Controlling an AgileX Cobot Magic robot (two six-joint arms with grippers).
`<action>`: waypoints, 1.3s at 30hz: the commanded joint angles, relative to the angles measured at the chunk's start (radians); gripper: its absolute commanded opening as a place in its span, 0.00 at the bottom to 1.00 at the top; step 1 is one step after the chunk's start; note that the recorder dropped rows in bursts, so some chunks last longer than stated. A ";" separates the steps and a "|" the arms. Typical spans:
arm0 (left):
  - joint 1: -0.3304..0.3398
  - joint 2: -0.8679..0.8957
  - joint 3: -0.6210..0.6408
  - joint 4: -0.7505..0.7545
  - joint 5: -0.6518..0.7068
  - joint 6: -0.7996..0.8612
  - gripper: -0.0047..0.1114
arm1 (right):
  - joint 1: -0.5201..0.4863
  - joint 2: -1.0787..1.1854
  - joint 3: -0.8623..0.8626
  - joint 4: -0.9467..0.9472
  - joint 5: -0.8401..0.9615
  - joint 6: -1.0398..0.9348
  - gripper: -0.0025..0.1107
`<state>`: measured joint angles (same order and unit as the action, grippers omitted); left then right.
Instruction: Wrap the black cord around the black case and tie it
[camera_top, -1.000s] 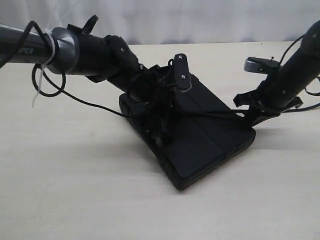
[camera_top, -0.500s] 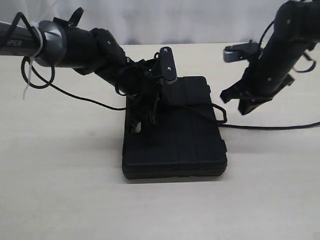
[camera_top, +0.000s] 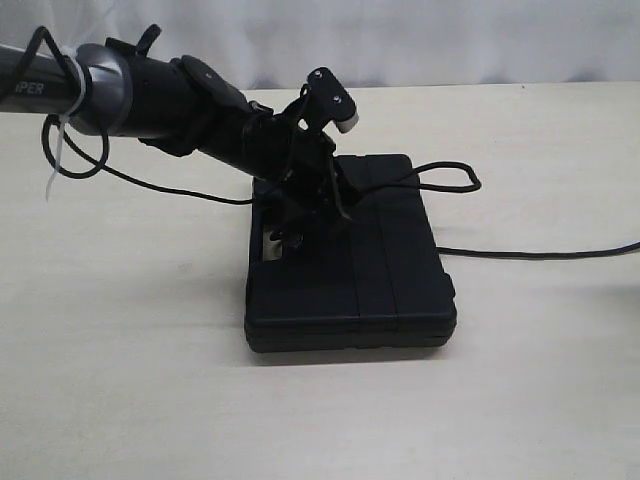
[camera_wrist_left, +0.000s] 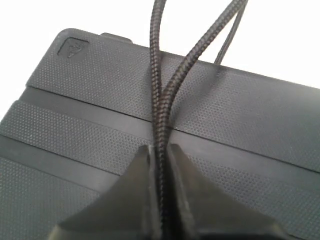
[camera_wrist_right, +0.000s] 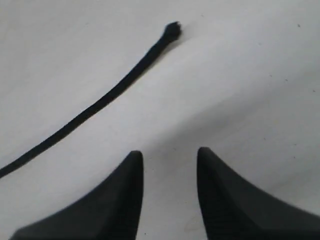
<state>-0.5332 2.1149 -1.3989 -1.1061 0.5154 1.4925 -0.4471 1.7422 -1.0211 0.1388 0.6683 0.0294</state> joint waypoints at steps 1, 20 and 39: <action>0.003 -0.012 0.001 -0.021 0.012 -0.002 0.06 | -0.068 -0.010 0.047 0.209 -0.110 -0.100 0.42; 0.003 -0.012 0.001 -0.021 -0.001 0.001 0.06 | -0.074 0.177 -0.013 0.583 -0.192 -0.430 0.44; 0.003 -0.012 0.001 -0.021 -0.014 0.001 0.06 | -0.074 0.396 -0.113 0.743 -0.127 -0.569 0.32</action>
<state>-0.5332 2.1149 -1.3989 -1.1134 0.5049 1.4943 -0.5185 2.0723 -1.1257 0.8987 0.4574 -0.5057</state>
